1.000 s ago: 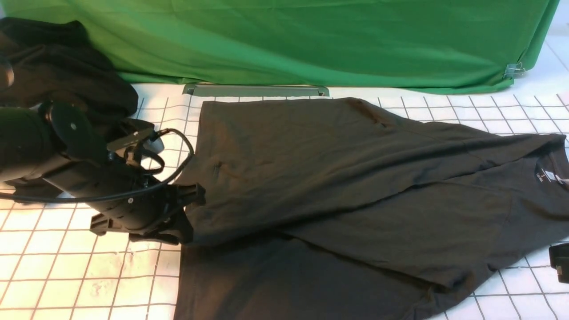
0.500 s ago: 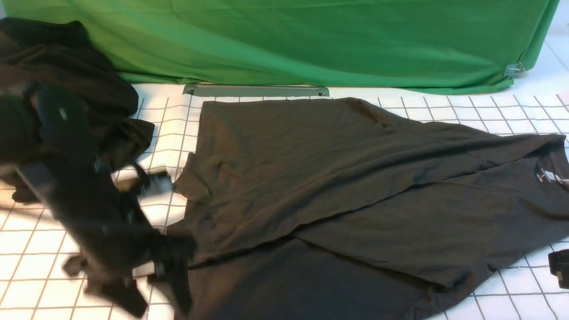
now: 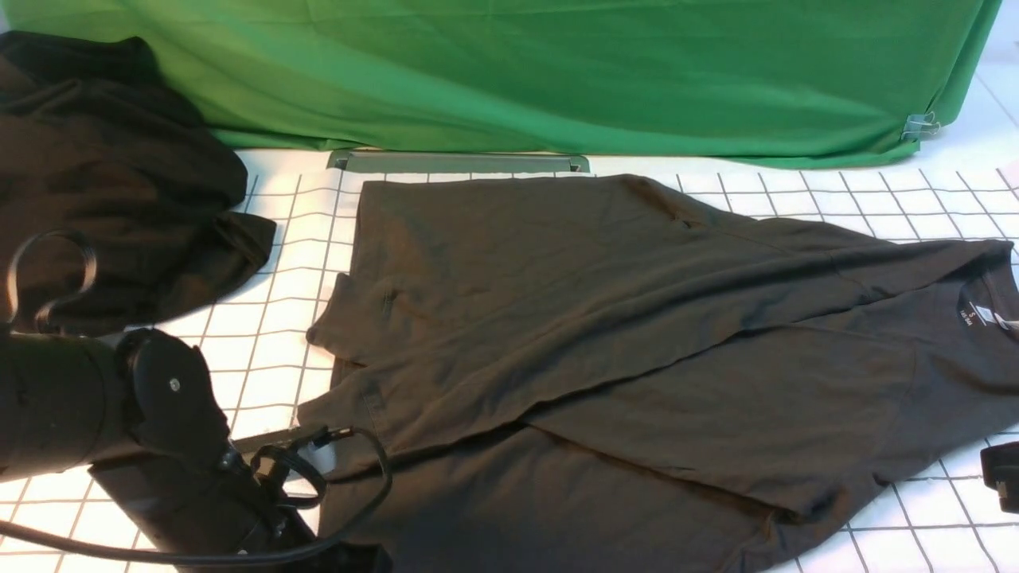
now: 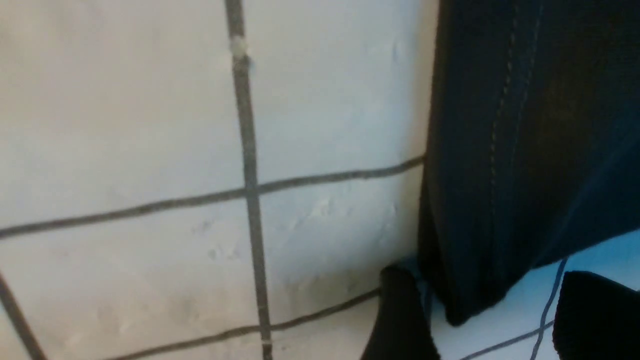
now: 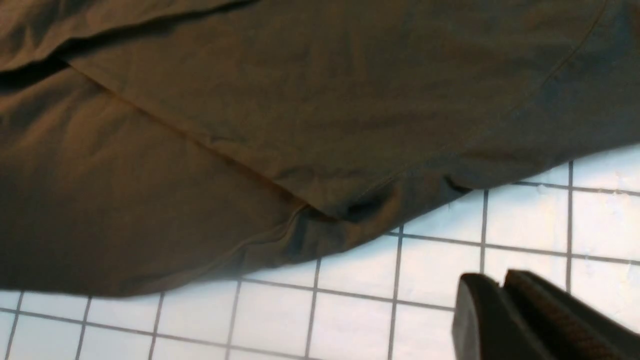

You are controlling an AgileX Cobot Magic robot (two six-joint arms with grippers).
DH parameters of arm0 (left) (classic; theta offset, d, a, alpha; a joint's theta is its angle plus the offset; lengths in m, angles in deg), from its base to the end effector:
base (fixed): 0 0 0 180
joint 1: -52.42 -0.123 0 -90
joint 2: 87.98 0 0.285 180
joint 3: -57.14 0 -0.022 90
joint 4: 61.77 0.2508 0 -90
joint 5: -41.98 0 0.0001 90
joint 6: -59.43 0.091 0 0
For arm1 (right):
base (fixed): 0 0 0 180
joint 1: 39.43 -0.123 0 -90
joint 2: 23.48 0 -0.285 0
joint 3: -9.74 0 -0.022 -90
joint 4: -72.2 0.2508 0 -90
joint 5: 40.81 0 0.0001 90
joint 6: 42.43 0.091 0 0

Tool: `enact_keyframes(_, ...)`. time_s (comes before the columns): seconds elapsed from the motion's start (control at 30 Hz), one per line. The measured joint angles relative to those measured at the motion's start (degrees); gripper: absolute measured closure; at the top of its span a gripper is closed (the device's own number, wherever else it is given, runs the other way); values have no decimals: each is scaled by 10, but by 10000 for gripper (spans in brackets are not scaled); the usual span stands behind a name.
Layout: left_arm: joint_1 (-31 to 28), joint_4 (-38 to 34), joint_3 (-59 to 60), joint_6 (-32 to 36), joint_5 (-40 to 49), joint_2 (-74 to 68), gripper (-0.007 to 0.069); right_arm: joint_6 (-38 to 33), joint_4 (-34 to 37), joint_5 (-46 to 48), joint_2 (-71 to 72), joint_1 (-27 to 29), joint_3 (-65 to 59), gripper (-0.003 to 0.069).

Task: Fold a long-sleeved shirt over a white checkered tablecloth.
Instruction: 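Grasp the near edge of the shirt at its hem and shoulder corners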

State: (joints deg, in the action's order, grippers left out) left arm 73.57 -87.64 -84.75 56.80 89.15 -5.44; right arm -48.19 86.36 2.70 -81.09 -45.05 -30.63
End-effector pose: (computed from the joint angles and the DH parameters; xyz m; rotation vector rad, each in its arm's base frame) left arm 0.2027 -0.1097 0.1557 -0.0084 -2.9944 0.4620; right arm 0.1534 0.0305 0.2812 -0.0963 2.4560 0.2860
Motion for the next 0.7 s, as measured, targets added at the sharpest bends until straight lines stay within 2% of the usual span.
enact_keyframes(0.17, 0, -2, 0, -1, -9, 0, 238, 0, 0, 0, 0, 0, 0, 608)
enact_keyframes(0.27, 0, -2, 0, -2, -17, 0, 289, 1, 0, 1, 0, 0, 0, 607)
enact_keyframes(0.4, 0, -2, 0, -1, -25, -1, 449, 1, 0, 10, 0, 0, 0, 592)
enact_keyframes(0.43, 0, -2, 0, 1, -25, -1, 519, 1, 0, 17, 0, 0, 0, 584)
enact_keyframes(0.47, 0, -2, 0, 3, -25, -1, 529, 1, 0, 20, 0, 0, 0, 580)
enact_keyframes(0.5, 0, -2, 0, 7, -25, 2, 573, -2, 0, 26, 0, 0, 0, 571)
enact_keyframes(0.57, 0, -2, 0, 11, -23, 9, 600, -17, 0, 41, 0, 0, 0, 530)
enact_keyframes(0.7, 0, 19, -9, 14, -4, 47, 604, -68, 0, 60, 0, -6, 0, 326)
